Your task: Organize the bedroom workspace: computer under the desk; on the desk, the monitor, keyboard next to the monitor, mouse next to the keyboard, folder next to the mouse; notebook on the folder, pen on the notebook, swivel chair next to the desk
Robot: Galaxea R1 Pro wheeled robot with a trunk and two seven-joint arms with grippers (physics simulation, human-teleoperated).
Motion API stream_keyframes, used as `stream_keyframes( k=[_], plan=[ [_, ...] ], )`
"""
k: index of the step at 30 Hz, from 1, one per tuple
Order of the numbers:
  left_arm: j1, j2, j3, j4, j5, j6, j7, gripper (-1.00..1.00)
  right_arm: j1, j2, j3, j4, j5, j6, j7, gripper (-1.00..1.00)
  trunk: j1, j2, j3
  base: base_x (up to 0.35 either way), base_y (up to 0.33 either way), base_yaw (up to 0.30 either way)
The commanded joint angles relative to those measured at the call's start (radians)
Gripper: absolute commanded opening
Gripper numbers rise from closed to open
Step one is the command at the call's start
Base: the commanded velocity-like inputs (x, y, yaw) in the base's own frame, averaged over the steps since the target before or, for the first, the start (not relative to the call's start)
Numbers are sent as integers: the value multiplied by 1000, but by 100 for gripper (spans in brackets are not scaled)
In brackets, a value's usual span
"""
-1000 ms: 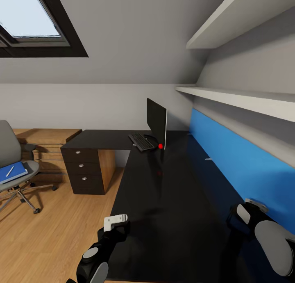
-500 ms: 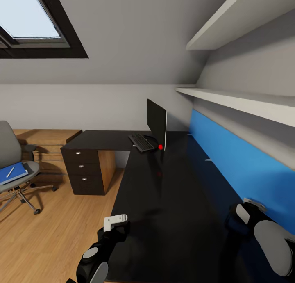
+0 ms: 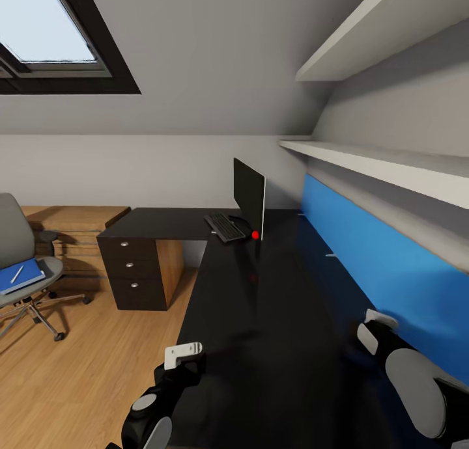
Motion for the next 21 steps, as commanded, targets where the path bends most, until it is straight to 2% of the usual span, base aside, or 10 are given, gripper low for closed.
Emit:
stream_keyframes(
  k=[1, 2, 5, 9, 13, 20, 21],
  plan=[
    [-1, 1, -1, 4, 9, 2, 9, 100, 0, 8, 1, -2, 13, -3, -2, -100, 0, -1, -1, 0, 0, 0],
    [-1, 1, -1, 18, 8, 1, 8, 100, 0, 31, 6, -1, 41, -29, -3, -100, 0, -1, -1, 0, 0, 0],
    [-1, 1, 0, 29, 7, 0, 7, 100, 0, 75, 11, 0, 90, -69, -4, -100, 0, -1, -1, -17, 91, 0],
    [-1, 1, 0, 32, 7, 0, 7, 100, 1, 123, 12, 3, 120, -82, -4, -100, 0, -1, -1, -59, 247, 0],
    [-1, 1, 0, 32, 5, -1, 7, 100, 2, 155, 12, 4, 131, -85, -4, -100, 0, -1, -1, -74, 302, 0],
    [-1, 1, 0, 33, 5, -1, 7, 100, 2, 180, 13, 4, 134, -86, -4, -100, 0, -1, -1, -77, 314, 0],
    [-1, 1, 0, 33, 5, -1, 7, 100, 2, 194, 13, 4, 133, -87, -5, -100, 0, -1, -1, -78, 316, 0]
  ],
)
